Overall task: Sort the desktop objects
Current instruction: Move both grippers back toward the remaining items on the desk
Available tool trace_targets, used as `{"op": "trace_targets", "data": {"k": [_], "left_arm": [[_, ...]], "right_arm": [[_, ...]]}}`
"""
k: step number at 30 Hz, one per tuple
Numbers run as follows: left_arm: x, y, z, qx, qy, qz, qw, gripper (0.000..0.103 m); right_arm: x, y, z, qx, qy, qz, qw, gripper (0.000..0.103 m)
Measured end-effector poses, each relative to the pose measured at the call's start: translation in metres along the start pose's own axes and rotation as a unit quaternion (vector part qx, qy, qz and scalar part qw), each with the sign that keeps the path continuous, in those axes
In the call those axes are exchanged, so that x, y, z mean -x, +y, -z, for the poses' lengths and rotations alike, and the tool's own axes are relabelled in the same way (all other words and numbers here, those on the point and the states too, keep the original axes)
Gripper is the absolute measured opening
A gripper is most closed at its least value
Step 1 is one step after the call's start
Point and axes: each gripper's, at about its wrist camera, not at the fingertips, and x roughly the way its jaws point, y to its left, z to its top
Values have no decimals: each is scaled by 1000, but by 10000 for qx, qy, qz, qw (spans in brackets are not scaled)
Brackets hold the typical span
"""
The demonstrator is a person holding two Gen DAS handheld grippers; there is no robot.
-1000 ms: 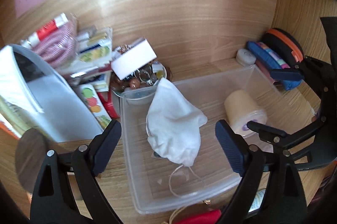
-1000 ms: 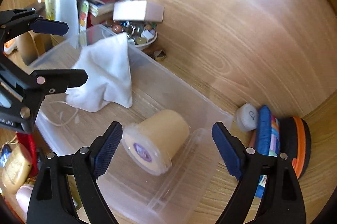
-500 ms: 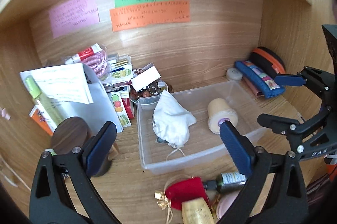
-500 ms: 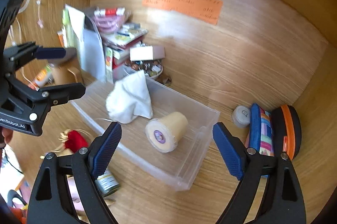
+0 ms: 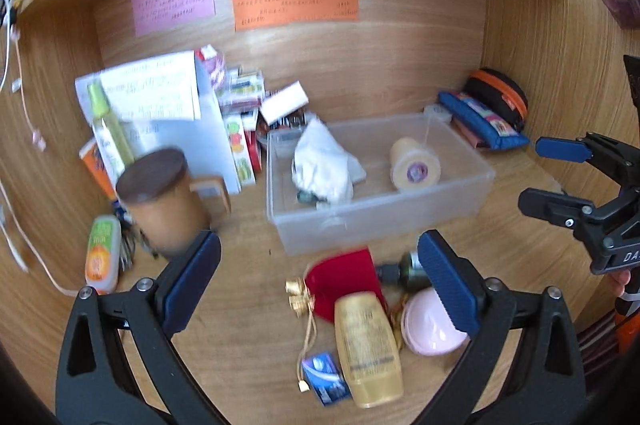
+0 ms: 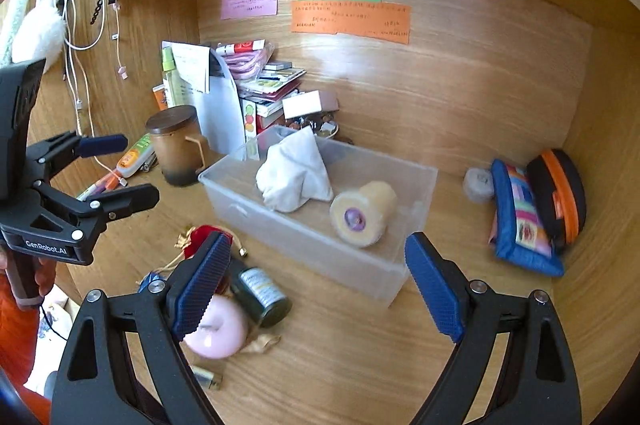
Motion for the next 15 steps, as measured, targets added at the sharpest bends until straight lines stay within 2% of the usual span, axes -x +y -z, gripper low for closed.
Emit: {"op": "trace_targets", "data": {"k": [5,15], "left_arm": [[-8,-2,33,83,302,44,9995,100],[-22,3,84,425,866,197,9951,100]], "right_arm": [[1,9,28,-145,15,-140,9998,88],[-39,37,73,-351,680,-979,9923,87]]}}
